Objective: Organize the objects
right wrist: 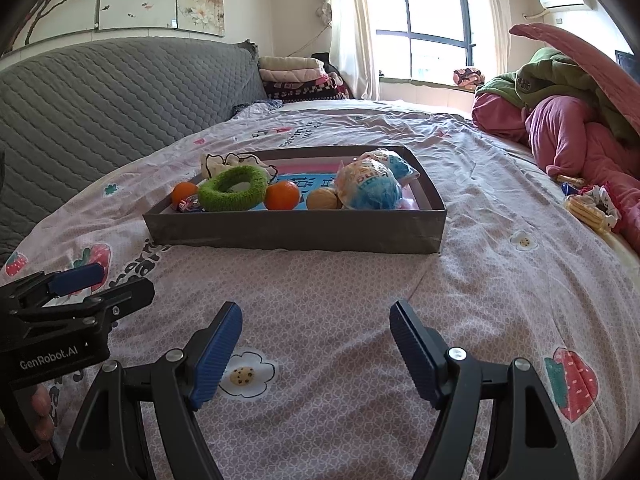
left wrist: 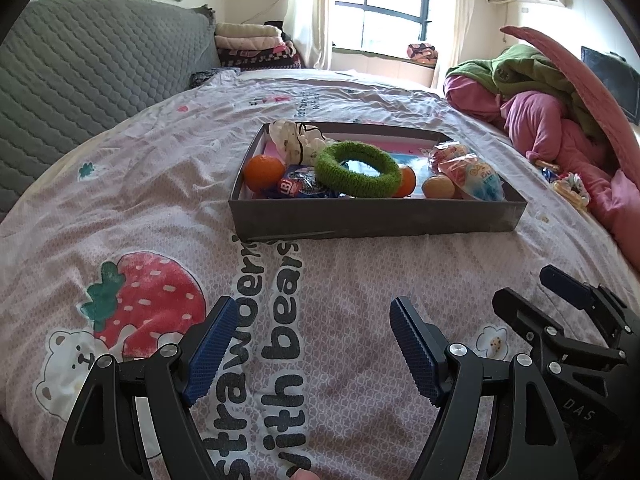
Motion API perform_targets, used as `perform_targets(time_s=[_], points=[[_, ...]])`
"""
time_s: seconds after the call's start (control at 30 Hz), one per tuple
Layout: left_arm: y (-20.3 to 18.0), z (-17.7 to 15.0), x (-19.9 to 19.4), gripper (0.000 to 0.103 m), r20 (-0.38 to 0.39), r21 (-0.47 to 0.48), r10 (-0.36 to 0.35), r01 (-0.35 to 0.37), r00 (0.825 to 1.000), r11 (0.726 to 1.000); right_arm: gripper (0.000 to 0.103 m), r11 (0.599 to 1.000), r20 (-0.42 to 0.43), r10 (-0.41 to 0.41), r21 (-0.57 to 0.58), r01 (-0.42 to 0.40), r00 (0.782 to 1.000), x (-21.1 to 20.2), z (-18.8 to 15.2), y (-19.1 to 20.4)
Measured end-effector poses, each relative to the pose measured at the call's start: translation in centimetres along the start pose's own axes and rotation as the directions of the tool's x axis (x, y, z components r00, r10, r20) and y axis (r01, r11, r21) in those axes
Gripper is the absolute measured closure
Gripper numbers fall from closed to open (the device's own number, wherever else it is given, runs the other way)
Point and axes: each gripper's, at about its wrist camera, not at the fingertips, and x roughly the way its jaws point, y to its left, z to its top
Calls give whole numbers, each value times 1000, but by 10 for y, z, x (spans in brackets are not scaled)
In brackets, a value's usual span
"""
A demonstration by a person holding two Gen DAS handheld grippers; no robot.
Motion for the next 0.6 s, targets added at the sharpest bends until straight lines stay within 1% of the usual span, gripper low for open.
perform_targets(time_s=[0.13,0.6], points=[[0,0,1,24,1,0,-4,4,1000,1000,27,1000,-3,1,1,-1,1000,1,0,0],[2,-2,6,24,-18,-3,15,-15,1000,1000,27,1000,-12,2,-6,-2,1000,6,-2,1]])
